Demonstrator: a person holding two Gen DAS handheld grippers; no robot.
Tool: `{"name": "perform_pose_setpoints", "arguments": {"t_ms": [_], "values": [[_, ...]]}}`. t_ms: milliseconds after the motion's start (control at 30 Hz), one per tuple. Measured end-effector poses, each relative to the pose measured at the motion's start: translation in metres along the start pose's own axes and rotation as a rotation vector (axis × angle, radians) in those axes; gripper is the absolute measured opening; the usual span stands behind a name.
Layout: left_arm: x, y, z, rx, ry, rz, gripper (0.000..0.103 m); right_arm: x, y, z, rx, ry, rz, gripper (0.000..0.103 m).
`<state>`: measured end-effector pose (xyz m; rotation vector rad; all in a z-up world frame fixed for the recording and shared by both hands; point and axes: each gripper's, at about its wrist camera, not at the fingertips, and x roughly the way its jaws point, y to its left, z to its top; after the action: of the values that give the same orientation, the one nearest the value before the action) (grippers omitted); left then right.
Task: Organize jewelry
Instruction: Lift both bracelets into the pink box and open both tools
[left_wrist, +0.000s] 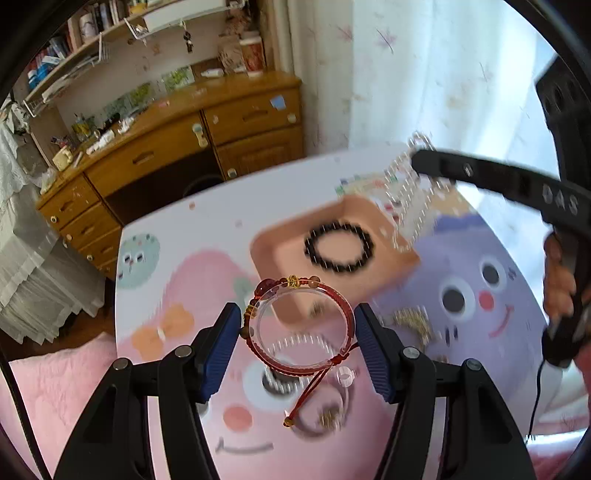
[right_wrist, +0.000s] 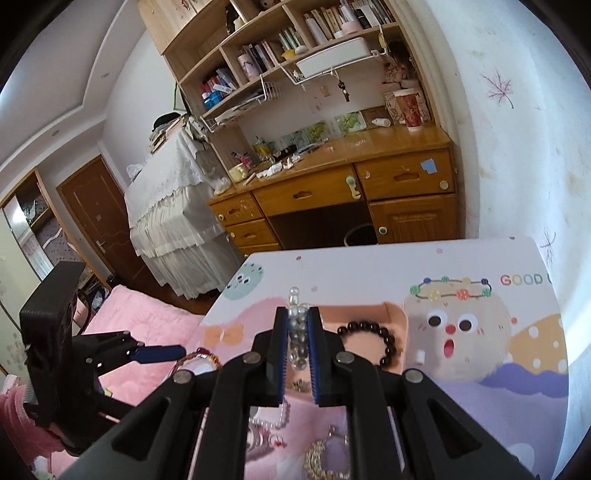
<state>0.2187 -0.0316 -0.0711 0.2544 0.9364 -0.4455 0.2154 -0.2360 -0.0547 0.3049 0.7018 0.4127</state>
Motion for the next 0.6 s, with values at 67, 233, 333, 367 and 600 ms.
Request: {"name": "perform_pose_setpoints", "arguments": {"t_ms": [67, 233, 333, 367, 600], "values": [[0.009, 0.004, 0.015, -0.019, -0.038, 0.008, 0.062, 0.002, -0.002, 0.002, 0.005, -0.007, -0.007, 0.010], [0.028, 0.013, 0.042, -0.093, -0.126, -0.032, 0.062, 0.010, -0.009, 0.004, 0.020, -0.009, -0.020, 0.010], [0.043, 0.014, 0.049, -0.107, -0.127, -0.021, 0.062, 0.015, -0.013, 0.003, 0.027, 0.006, -0.021, 0.010], [0.048, 0.013, 0.051, -0.111, -0.118, -0.008, 0.062, 0.016, -0.013, 0.002, 0.023, 0.010, -0.020, 0.010], [0.063, 0.015, 0.050, -0.175, -0.101, -0.017, 0.086, 0.020, -0.018, 0.000, 0.045, 0.019, -0.041, 0.011]]}}
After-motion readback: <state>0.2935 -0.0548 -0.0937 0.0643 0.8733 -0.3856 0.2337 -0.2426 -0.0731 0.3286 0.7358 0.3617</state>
